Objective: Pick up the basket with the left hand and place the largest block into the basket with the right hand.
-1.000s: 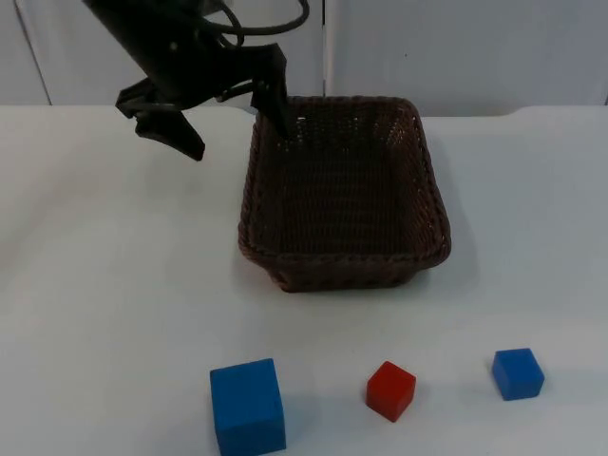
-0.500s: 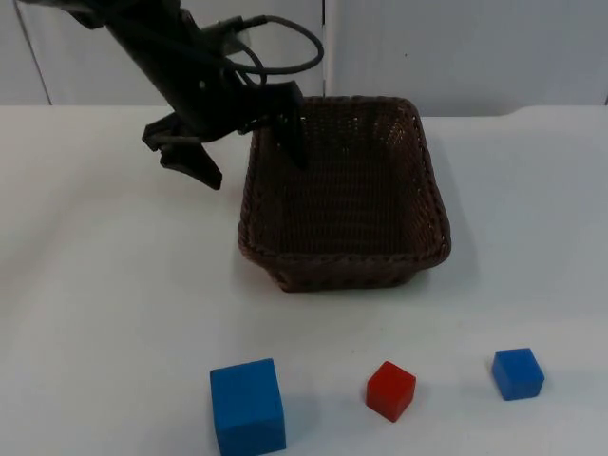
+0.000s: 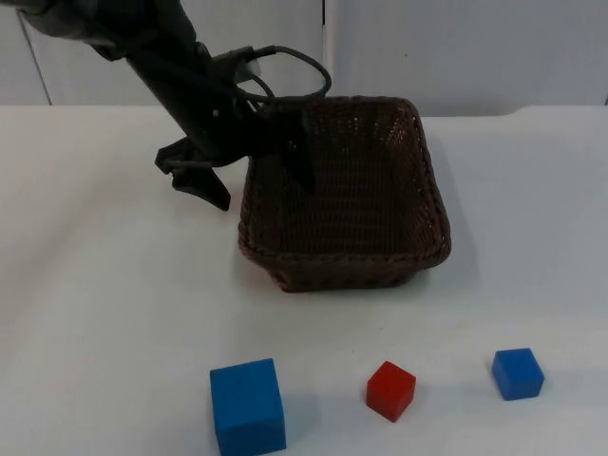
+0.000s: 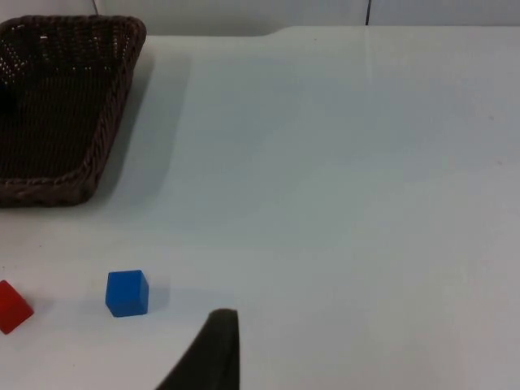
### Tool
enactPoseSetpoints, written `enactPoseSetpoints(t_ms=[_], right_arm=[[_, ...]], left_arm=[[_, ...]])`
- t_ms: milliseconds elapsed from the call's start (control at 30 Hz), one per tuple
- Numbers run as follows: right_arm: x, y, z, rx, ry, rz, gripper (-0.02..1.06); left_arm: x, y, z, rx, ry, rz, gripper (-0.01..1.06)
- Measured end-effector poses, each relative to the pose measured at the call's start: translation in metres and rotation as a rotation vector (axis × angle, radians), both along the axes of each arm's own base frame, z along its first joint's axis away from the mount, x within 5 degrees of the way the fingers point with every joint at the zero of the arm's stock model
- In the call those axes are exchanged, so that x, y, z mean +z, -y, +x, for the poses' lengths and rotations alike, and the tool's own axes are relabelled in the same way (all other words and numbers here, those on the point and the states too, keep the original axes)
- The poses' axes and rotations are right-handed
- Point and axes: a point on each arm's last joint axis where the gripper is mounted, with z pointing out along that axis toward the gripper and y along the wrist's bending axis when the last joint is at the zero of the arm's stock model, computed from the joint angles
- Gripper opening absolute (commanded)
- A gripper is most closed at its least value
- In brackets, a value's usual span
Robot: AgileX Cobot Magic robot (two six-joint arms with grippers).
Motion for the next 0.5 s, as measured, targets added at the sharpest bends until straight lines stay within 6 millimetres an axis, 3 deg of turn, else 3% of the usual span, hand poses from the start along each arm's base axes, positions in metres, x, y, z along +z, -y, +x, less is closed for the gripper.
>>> enactPoseSetpoints(t_ms=[100, 200, 233, 333, 400, 433, 500], right_arm=[[0.0, 0.0, 0.0, 0.0, 0.0, 0.0, 1.05], [0.0, 0.0, 0.0, 0.001, 0.0, -0.002, 1.05], [0.0, 0.0, 0.0, 0.001, 0.0, -0.002, 1.05], [0.0, 0.0002, 0.0, -0.001, 0.0, -0.004, 1.05], [0.0, 0.0002, 0.0, -0.001, 0.0, -0.004, 1.05], [0.0, 0.0002, 0.0, -0.001, 0.0, -0.004, 1.05], [0.0, 0.0002, 0.0, -0.001, 0.0, -0.004, 1.05]], left_arm=[[-0.003, 0.0, -0.0001, 0.0, -0.006, 0.002, 0.99], [-0.003, 0.0, -0.0001, 0.0, -0.006, 0.002, 0.85], [-0.003, -0.0001, 0.0002, 0.002, -0.002, 0.001, 0.85], [-0.0028, -0.0001, 0.0008, 0.004, 0.004, 0.001, 0.61], [-0.0028, -0.0001, 0.0008, 0.002, 0.005, 0.002, 0.38], [-0.0028, -0.0001, 0.0008, 0.002, 0.005, 0.002, 0.38], [-0.0028, -0.0001, 0.001, 0.003, 0.006, 0.001, 0.19]])
